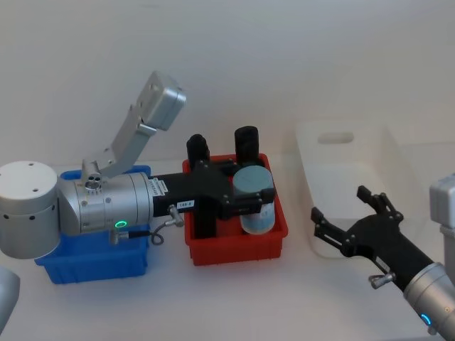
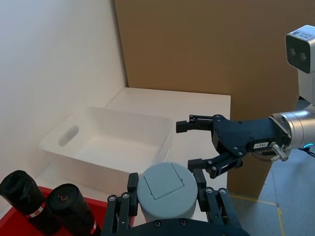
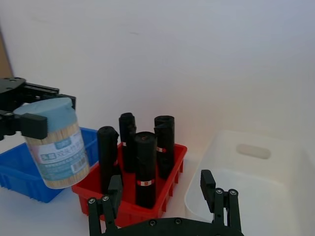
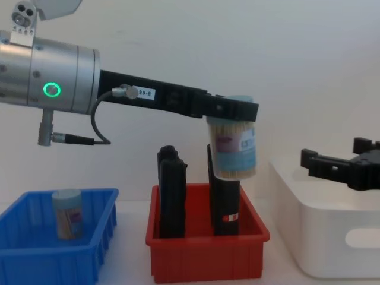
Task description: Pick the cotton swabs from the blue box and place them into the white box.
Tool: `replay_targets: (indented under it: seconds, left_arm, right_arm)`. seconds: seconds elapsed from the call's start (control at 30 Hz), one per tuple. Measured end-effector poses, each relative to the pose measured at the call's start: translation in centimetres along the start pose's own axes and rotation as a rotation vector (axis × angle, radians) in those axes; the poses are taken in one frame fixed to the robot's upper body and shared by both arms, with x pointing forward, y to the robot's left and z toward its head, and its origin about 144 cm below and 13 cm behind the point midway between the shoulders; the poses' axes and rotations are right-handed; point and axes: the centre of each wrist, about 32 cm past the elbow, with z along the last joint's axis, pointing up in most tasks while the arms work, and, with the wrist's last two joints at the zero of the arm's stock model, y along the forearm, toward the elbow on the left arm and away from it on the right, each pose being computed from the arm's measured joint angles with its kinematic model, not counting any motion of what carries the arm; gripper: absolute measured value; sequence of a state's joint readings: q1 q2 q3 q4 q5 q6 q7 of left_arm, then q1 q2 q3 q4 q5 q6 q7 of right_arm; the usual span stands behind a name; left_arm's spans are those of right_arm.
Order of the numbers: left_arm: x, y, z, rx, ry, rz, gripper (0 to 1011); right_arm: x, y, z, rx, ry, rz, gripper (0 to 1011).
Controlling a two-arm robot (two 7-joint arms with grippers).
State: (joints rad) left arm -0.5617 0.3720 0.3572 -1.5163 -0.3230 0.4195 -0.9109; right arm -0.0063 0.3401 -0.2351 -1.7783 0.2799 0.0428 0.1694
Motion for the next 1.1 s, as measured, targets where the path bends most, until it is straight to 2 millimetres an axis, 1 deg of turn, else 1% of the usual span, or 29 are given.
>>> replay_targets:
  seconds: [0.3, 0.9, 1.1]
  left_arm:
    - [0.0, -0.4, 0.2, -0.001, -0.003, -0.023, 670]
    - [0.0, -0.6, 0.3, -0.001, -0.005, -0.041, 671]
    - [0.0, -0.7, 0.3, -0.001, -0.005, -0.043, 671]
  right_arm:
    - [-0.2, 0.2, 0.5, 0.006, -0.017, 0.112, 1002]
    - [-0.6, 0.7, 1.9, 0.036, -0.045, 0.405, 1002]
    - [-0.7, 1.1, 2.3, 0.045, -0.05, 0.458, 1002]
